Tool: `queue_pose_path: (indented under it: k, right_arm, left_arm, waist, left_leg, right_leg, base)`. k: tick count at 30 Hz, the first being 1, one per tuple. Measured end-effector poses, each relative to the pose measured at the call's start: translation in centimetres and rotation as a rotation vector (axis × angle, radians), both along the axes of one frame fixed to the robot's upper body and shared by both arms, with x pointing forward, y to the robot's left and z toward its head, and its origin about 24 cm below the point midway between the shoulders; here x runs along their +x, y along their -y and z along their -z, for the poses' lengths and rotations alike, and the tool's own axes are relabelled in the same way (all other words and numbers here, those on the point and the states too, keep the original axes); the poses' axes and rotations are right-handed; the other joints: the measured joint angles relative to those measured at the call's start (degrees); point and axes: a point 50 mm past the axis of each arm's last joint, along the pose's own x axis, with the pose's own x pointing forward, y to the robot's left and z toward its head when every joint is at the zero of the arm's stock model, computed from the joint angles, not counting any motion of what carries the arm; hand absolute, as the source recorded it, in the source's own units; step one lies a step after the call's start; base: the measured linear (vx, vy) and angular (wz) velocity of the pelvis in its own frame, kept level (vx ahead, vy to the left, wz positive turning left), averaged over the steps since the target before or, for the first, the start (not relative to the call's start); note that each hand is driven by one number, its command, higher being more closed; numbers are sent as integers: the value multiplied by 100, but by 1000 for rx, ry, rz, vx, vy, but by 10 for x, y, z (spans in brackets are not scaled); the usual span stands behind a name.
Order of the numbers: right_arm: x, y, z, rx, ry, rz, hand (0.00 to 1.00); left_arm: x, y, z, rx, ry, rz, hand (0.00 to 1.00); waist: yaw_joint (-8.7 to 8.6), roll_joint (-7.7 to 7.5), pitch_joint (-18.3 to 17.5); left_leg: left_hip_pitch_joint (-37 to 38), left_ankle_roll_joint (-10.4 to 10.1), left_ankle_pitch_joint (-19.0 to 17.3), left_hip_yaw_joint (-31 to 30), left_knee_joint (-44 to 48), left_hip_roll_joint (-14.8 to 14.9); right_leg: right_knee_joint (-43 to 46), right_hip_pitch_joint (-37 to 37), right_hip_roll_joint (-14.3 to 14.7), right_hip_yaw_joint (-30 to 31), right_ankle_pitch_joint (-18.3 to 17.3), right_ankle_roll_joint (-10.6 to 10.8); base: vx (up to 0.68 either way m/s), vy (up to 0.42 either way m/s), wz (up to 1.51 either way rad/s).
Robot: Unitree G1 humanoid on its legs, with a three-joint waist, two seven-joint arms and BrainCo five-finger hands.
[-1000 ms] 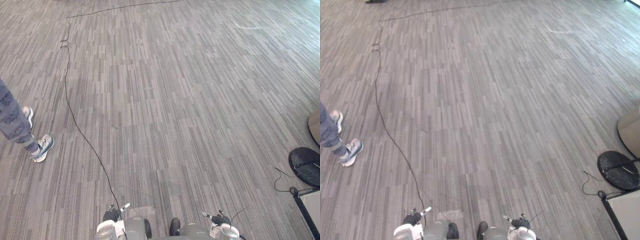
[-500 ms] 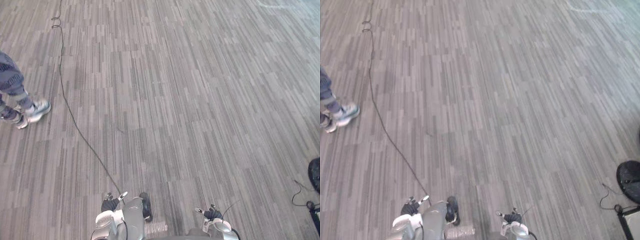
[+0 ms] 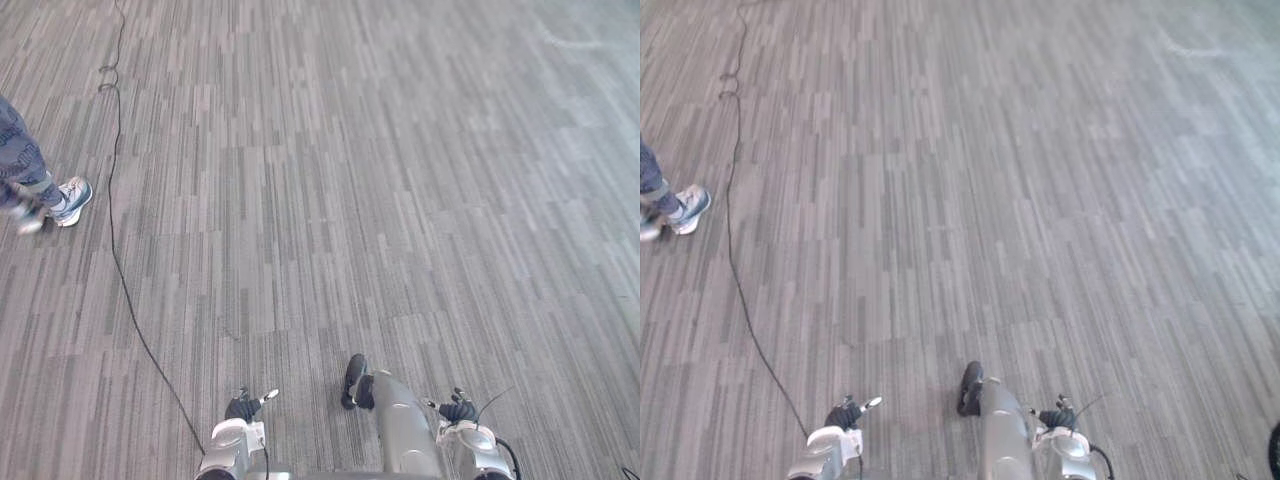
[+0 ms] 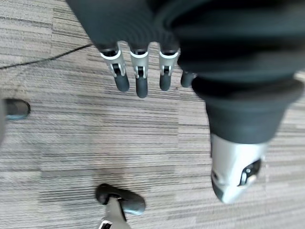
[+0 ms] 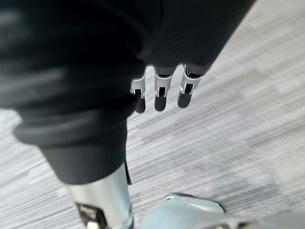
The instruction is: Pick up cushions and gather them together orderly.
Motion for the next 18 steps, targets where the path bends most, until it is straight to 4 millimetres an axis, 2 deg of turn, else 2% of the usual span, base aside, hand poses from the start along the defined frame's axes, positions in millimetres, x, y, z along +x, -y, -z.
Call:
queue_pose_path:
  k: [1, 2, 3, 4, 5, 6, 7, 8, 9, 10, 11, 12, 13, 15, 16, 17, 18]
  right_arm:
    - [1, -3, 0, 6, 1, -1, 0]
    - [-2, -13, 3, 33, -10, 3, 0]
    - [-3, -20, 5, 53, -15, 5, 0]
    - [-5, -27, 7, 72, -16, 10, 0]
    - [-3, -30, 7, 81, -12, 9, 0]
    - [-3, -33, 7, 84, -13, -1, 0]
    - [-1, -35, 7, 91, -9, -4, 0]
    - [-1, -38, 7, 95, -8, -9, 0]
    - [0, -42, 7, 105, -10, -9, 0]
    - [-2, -46, 8, 113, -15, -9, 0]
    - [-4, -46, 9, 113, -21, -7, 0]
    - [-6, -59, 11, 143, -30, -19, 0]
    - [-5, -61, 11, 148, -28, -39, 0]
    - [-7, -60, 11, 146, -29, -27, 0]
    - [-6, -62, 11, 150, -26, -30, 0]
    - [-6, -61, 11, 146, -25, -37, 0]
    - [-7, -58, 9, 135, -11, -33, 0]
  left_arm:
    - [0, 0, 0, -4, 5, -16, 0]
    - [4, -4, -4, 0, 33, -30, 0]
    - [7, -6, -6, 8, 51, -32, 0]
    - [14, -8, -12, 19, 92, -29, 0]
    - [19, -9, -16, 25, 123, -30, 0]
    - [22, -8, -18, 25, 143, -31, 0]
    - [24, -9, -21, 30, 159, -32, 0]
    - [25, -9, -21, 31, 162, -33, 0]
    - [24, -10, -20, 28, 161, -43, 0]
    - [19, -12, -19, 22, 152, -65, 0]
    - [17, -13, -18, 22, 152, -74, 0]
    - [17, -19, -19, 37, 152, -79, 0]
    - [18, -20, -19, 40, 152, -74, 0]
    - [15, -27, -19, 61, 143, -83, 0]
    - [12, -29, -18, 66, 128, -78, 0]
    - [8, -29, -16, 72, 115, -65, 0]
    - [6, -26, -14, 71, 95, -40, 0]
  waist:
    - [23, 20, 46]
    - [96, -30, 63]
    - [119, -123, 83]
    - [201, -241, 58]
    - [290, -300, 27]
    - [392, -347, -1]
    - [442, -350, -9]
    - [463, -355, -6]
    - [499, -343, -3]
    - [555, -347, -13]
    - [610, -365, -26]
    - [655, -560, -113]
    - [629, -639, -166]
    - [660, -801, -230]
    - [678, -875, -233]
    - [664, -881, -231]
    - [586, -844, -211]
  left_leg:
    - [-474, -30, -216, 23, 1065, 236]
    - [-1050, -17, -644, 65, 1839, 410]
    - [-1339, 52, -839, 121, 1974, 385]
    - [-1814, 220, -1087, 398, 1844, 336]
    - [-2292, 342, -1218, 595, 1517, 282]
    - [-2670, 356, -1235, 692, 1115, 249]
    - [-2940, 355, -1221, 704, 617, 153]
    - [-3082, 362, -1184, 696, 324, 91]
    - [-3319, 272, -891, 641, -660, -91]
    - [-3341, 185, -225, 532, -1550, -254]
    - [-3295, 168, 119, 482, -1671, -319]
    - [-3142, 302, 144, 600, -1589, -500]
    - [-3110, 520, -83, 713, -1302, -473]
    - [-2786, 764, -508, 953, -886, -428]
    - [-2458, 875, -620, 1112, -911, -424]
    - [-2121, 931, -724, 1212, -1015, -423]
    - [-1556, 862, -959, 1238, -1253, -430]
  right_leg:
    - [-225, 398, 208, 21, -117, -35]
    - [-526, 919, 328, 51, -173, -94]
    - [-694, 1224, 329, 80, -202, -102]
    - [-1030, 1702, 308, 219, -200, -98]
    - [-1362, 2077, 291, 341, -205, -89]
    - [-1628, 2369, 266, 459, -251, 12]
    - [-1813, 2634, 190, 545, -356, 205]
    - [-1878, 2765, 143, 596, -415, 297]
    - [-1988, 3066, 3, 803, -563, 456]
    - [-1968, 3264, -128, 1054, -715, 572]
    - [-1963, 3316, -160, 1204, -775, 622]
    - [-1892, 3362, -414, 1582, -754, 577]
    - [-1636, 3205, -505, 1878, -500, 587]
    - [-950, 3152, -630, 2198, -94, 828]
    - [-209, 2926, -716, 2291, 246, 1087]
    - [708, 2586, -740, 2367, 583, 1525]
    - [2200, 1965, -783, 2111, 608, 1820]
  base:
    - [829, -158, -22]
    - [675, -89, -12]
    - [658, -75, -6]
    - [647, -50, -17]
    - [763, -21, -42]
    - [624, 29, -58]
    - [510, 65, -50]
    - [682, 176, -56]
    - [829, 283, -78]
    - [828, 320, -91]
    - [675, 321, -97]
    - [677, 338, -73]
    - [818, 419, -80]
    - [612, 307, -69]
    - [471, 201, -82]
    - [526, 176, -103]
    - [494, 127, -94]
